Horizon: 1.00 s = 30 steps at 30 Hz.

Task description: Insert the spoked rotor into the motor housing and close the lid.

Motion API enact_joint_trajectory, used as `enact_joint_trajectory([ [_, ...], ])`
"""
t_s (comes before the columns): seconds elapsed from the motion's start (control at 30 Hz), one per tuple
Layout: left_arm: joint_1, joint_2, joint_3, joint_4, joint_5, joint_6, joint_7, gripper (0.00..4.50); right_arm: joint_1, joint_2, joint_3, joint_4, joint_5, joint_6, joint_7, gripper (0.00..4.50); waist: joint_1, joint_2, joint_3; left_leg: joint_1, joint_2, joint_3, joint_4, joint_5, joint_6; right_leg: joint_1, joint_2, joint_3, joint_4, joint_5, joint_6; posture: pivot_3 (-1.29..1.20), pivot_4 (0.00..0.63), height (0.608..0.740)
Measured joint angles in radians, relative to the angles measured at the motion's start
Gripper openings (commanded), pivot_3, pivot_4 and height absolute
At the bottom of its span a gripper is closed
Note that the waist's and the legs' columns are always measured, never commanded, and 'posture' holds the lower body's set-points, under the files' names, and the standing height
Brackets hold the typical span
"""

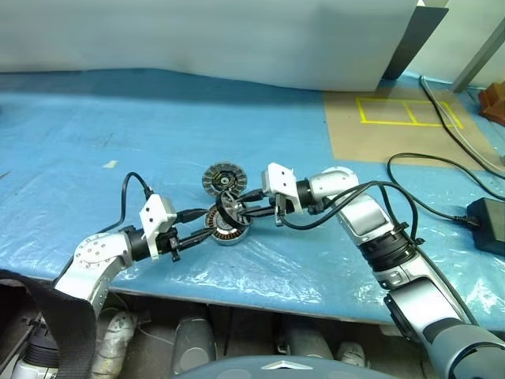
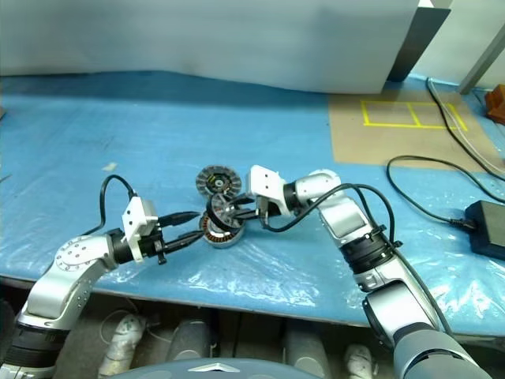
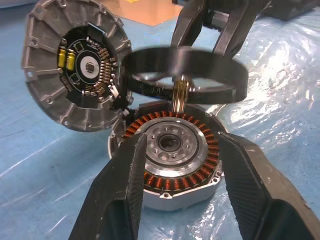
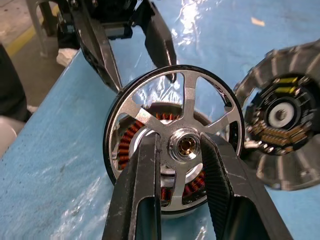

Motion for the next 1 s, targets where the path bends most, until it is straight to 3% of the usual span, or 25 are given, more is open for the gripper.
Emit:
enact_joint_trajectory([
  [1.0,-0.011,0.000,-0.001,-0.047,-0.005,0.071,0.028,2.34,-0.015,0.022,0.006,0.031,-0.037,-0.038,-0.017,0.76,0.000,0.000,0.000,0.002,0.000,0.000,0.001,0.000,0.000,0.002,0.000,0.000,0.001,0.000,0.000,0.00,0.150,0.740],
])
